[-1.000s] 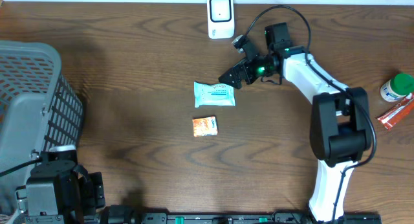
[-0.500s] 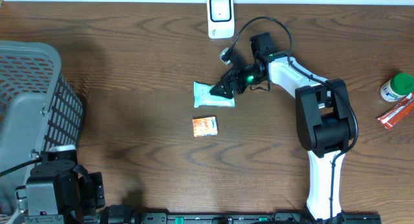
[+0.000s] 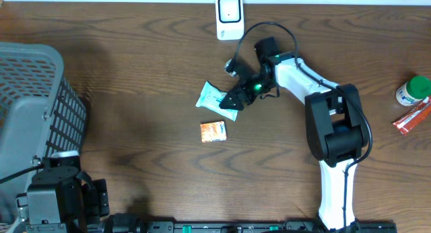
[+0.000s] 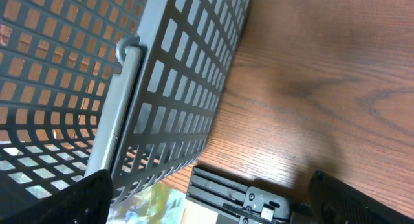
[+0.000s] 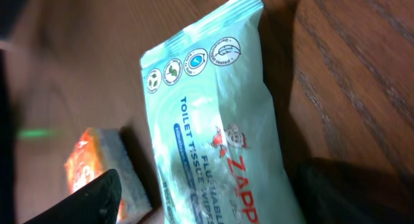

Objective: Scan the item barcode

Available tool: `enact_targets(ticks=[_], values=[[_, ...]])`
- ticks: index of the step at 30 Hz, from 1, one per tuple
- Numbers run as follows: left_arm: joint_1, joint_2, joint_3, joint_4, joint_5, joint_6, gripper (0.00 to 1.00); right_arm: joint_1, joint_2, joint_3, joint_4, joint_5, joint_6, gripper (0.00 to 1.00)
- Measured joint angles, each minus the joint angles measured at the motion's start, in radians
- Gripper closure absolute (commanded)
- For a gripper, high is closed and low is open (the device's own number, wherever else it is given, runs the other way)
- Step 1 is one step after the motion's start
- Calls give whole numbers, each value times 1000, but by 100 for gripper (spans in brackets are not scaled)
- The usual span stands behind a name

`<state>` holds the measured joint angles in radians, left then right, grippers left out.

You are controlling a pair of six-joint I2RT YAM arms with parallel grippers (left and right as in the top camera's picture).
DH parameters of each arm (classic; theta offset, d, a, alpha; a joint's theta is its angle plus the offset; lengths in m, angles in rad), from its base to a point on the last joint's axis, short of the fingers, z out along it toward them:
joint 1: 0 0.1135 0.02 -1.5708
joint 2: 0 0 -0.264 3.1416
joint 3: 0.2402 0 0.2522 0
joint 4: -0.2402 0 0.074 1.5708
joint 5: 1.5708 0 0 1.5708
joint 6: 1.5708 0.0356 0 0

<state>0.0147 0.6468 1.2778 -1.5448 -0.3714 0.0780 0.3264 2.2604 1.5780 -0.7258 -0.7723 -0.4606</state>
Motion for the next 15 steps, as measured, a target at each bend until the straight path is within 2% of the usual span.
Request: enact_targets(ticks=[4, 6, 7, 11, 15], values=[[0, 0, 0, 0, 0, 0, 4, 64, -14, -3, 32, 113, 27, 34], [0, 0, 0, 0, 0, 0, 4, 84, -22, -10, 50, 156, 44, 52], [0, 0, 0, 0, 0, 0, 4, 89, -25, -17, 61, 179, 55, 65], [0, 0, 0, 0, 0, 0, 4, 87, -26, -33, 65, 183, 106, 99], [0, 0, 0, 0, 0, 0, 4, 80, -35, -32, 42, 173, 145, 99]])
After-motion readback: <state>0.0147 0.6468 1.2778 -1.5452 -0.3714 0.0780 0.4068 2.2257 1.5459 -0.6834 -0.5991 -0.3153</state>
